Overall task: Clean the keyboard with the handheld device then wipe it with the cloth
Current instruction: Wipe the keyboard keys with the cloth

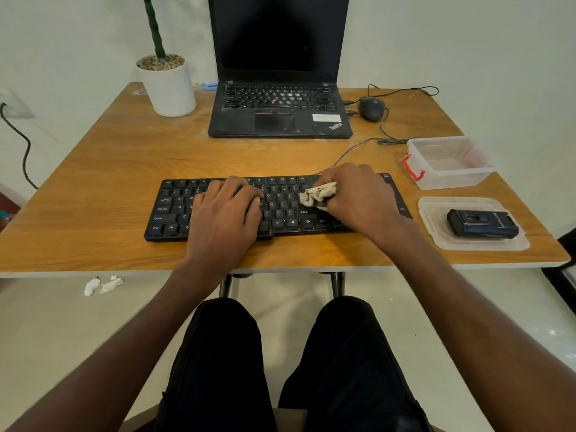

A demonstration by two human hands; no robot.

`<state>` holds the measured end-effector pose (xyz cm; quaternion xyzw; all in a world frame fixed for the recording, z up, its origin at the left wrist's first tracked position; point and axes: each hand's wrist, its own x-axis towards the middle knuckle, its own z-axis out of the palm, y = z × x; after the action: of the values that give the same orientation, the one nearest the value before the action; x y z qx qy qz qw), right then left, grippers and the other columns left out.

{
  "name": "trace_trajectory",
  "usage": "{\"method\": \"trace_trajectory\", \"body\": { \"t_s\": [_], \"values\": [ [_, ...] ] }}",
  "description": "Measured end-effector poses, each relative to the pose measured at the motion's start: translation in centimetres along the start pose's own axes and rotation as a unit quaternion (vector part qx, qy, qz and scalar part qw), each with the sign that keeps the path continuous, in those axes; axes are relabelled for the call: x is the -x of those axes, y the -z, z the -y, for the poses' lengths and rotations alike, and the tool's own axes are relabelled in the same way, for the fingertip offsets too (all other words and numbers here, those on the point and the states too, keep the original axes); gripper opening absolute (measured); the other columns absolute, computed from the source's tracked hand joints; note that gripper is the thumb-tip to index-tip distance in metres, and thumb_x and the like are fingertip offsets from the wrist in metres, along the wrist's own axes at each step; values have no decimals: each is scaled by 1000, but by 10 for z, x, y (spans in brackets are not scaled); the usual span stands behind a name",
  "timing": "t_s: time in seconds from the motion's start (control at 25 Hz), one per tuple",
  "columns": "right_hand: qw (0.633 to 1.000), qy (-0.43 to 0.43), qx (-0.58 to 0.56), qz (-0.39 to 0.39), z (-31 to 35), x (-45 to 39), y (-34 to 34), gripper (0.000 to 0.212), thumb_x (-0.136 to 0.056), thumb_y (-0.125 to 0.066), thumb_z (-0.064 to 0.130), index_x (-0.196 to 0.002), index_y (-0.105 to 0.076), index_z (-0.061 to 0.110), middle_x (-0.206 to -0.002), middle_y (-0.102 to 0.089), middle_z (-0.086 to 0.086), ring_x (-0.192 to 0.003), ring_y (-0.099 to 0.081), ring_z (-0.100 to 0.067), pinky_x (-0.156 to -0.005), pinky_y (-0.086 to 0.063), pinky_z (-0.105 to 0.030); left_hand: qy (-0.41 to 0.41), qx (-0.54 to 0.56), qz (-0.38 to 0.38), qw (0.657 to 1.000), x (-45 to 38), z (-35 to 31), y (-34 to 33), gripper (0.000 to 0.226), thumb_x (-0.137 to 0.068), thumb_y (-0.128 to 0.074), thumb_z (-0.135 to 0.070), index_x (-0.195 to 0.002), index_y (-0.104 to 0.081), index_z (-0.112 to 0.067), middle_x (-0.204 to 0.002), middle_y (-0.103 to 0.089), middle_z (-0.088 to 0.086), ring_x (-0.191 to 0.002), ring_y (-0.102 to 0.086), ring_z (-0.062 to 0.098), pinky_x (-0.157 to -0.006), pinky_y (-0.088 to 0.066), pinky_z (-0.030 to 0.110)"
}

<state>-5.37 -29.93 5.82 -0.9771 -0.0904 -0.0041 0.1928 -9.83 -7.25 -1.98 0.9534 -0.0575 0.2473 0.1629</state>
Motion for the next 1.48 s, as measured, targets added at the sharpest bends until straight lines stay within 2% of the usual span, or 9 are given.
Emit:
{"method": "trace_trajectory", "body": {
  "t_s": [0.16,0.28,0.4,0.64,0.8,0.96,1.16,1.32,1.48],
  "values": [
    [995,-11,83,-54,4,8,-5,26,-86,-74,22,-112,-73,25,-95,-65,-4,-83,-59,-27,-65,-46,-34,0,-4,-5,1000,0,-1,-1,21,-107,-52,-24,-118,-69,-18,-119,-62,1,-108,-55,24,-90,-41,44],
    [998,22,56,-7,5,16,1,27,-87,-76,25,-113,-75,31,-103,-71,-3,-89,-65,-24,-69,-51,-35,-4,-7,-9,1000,0,-1,-2,20,-107,-52,-24,-118,-68,-19,-119,-62,1,-107,-55,24,-91,-41,46],
    [999,-35,31,-8,-25,16,21,29,-85,-80,35,-114,-75,34,-104,-72,-1,-92,-62,-19,-70,-50,-34,-3,-28,-17,999,1,-2,-1,25,-107,-47,-29,-117,-68,-22,-119,-63,-1,-109,-56,23,-97,-36,46],
    [992,-28,-58,-109,-52,19,36,30,-89,-75,16,-111,-78,35,-112,-71,7,-95,-61,-14,-75,-49,-32,-42,6,-6,999,-2,-36,-3,36,-106,-45,-41,-129,-66,-22,-135,-62,-3,-130,-51,17,-110,-29,45],
    [997,65,-49,-5,-43,29,19,42,-87,-71,6,-111,-78,40,-111,-67,12,-101,-60,-13,-80,-54,-37,-101,-17,74,992,-5,-57,-19,52,-104,-42,-57,-145,-57,-28,-148,-54,-7,-140,-45,17,-114,-29,45],
    [998,-27,37,-41,-56,31,25,37,-86,-74,12,-110,-76,41,-114,-69,11,-97,-62,-17,-74,-53,-38,-90,-27,69,993,-2,-52,-22,56,-103,-41,-62,-145,-59,-30,-149,-55,-7,-139,-47,19,-114,-27,46],
    [999,-18,19,-37,-46,37,22,35,-87,-74,12,-109,-77,39,-112,-70,7,-97,-64,-20,-72,-50,-36,-98,-42,63,992,-2,-52,-24,59,-102,-40,-64,-145,-60,-29,-147,-56,-6,-137,-48,19,-113,-26,45],
    [971,-129,138,-144,-62,41,28,30,-88,-75,14,-115,-75,28,-111,-68,-5,-95,-67,-31,-68,-44,-36,-111,-45,55,991,-2,-51,-27,60,-103,-39,-65,-143,-61,-27,-142,-57,-6,-133,-48,19,-110,-26,44],
    [967,-144,157,-140,-65,43,24,25,-87,-75,16,-111,-71,20,-109,-66,-6,-93,-65,-31,-69,-48,-39,-113,-35,57,991,-4,-50,-28,62,-102,-37,-66,-143,-62,-25,-138,-57,-6,-131,-47,18,-109,-27,45]
  ]
}}
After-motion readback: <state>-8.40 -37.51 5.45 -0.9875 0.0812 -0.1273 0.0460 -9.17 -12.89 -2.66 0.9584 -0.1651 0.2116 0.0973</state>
